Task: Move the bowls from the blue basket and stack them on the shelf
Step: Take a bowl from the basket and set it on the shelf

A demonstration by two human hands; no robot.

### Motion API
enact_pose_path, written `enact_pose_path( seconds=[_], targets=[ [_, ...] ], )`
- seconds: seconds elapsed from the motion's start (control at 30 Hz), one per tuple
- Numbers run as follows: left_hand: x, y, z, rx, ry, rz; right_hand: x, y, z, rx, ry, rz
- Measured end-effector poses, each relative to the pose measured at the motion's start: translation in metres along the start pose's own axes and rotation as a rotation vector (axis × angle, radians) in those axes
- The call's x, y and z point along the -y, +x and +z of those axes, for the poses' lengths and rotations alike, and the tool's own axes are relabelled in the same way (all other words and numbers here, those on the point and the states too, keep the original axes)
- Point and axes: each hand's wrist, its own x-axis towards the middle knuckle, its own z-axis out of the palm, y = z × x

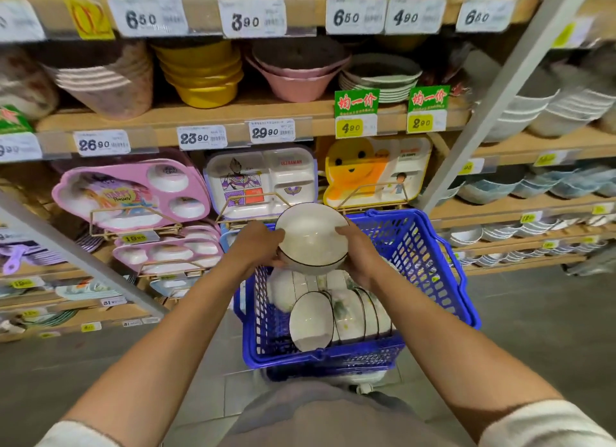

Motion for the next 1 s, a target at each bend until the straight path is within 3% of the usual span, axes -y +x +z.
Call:
enact_pose_path(
  seconds=[0.17, 0.33, 0.53, 0.73, 1.0],
  targets=[
    [-0.033, -0.018, -0.008, 0.008, -0.141, 0.163, 0.046, -0.022, -0.004, -0.077, 0.053, -0.04],
    [-0.068, -0.025, 0.015, 0.03, -0.499, 0.176, 0.084, -0.044, -0.02, -0.14, 0.136, -0.096],
    [-0.115, -0.042, 0.054, 0.356, -0.833, 0.189, 0.108, -0.072, -0.058, -0.208, 0.182, -0.174],
    [-0.161, -0.072, 0.122, 0.36, -0.809, 0.228, 0.124, -0.116, -0.121, -0.274, 0.178, -0.251],
    [-0.221, -0.137, 0.244, 0.343, -0.841, 0.15, 0.137, -0.197, -0.241, -0.285, 0.072, -0.421]
  ],
)
